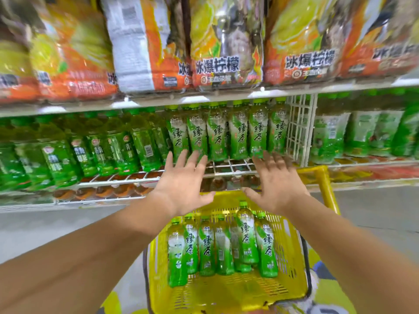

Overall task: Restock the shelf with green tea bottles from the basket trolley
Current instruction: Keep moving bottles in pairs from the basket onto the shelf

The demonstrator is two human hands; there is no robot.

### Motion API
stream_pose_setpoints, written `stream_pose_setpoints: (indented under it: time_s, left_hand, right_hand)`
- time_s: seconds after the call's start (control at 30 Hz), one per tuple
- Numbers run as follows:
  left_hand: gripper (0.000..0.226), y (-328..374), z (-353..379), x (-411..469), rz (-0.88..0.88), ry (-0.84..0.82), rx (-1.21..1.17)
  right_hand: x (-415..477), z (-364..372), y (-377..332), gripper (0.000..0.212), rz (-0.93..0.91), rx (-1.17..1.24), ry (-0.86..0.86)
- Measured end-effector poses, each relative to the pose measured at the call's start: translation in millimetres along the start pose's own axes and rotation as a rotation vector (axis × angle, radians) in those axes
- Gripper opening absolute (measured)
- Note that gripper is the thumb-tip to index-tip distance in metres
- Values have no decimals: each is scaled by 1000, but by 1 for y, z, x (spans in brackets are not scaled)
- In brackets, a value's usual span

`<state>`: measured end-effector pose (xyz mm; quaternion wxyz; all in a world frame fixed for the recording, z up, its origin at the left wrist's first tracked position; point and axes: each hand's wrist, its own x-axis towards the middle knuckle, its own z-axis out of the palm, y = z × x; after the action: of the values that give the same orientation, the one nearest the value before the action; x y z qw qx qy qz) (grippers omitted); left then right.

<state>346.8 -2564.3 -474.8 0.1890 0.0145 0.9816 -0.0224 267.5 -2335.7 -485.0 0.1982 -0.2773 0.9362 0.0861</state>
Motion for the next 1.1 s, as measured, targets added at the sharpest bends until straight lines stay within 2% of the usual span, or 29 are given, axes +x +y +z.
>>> stream_pose_setpoints:
  time_s: [0.3, 0.57, 0.83, 1.1]
  left_hand:
    - [98, -5, 12, -39, -1, -7, 95]
    - [99, 24, 14, -89, -14, -23, 146]
    - [99, 42, 13, -151, -68, 30, 92]
    - [100, 27, 56, -191, -127, -51, 76]
  right_hand:
    - [-30, 9, -31, 93, -28, 9, 63]
    - [-97, 18, -42, 92, -34, 45, 94]
    - [-152, 19, -63, 94, -53, 74, 123]
    - [-158, 41, -105, 93, -115, 126, 120]
